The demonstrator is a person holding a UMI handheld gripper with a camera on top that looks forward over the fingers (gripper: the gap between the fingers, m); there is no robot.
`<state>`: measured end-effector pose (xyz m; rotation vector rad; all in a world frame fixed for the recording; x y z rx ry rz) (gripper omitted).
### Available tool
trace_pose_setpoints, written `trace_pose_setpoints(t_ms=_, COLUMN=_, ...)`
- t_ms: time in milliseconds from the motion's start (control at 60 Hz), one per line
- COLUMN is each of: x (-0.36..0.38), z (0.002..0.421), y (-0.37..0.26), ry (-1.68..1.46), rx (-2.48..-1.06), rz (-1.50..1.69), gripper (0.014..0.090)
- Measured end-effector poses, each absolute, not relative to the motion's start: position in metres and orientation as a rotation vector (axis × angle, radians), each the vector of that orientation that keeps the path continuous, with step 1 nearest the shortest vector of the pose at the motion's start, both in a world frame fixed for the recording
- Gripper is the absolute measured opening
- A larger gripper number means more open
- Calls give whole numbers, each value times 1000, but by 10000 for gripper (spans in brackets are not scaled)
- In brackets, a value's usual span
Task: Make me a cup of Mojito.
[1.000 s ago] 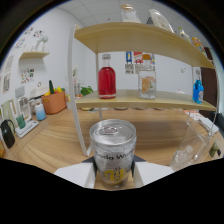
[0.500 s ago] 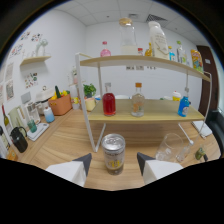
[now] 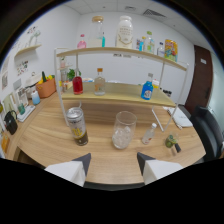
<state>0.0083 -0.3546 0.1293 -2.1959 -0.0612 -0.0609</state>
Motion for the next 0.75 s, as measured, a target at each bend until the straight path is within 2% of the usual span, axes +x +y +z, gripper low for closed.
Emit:
trace_pose_setpoints(t_ms=317, x=24, z=108, y=-370, ry=-18, rx=-2253, rz=-39, gripper=860)
trace_pose_setpoints(t_ms=750, x=26, z=116, y=-367, ry=-31, rx=-2227, rz=-24, gripper=862)
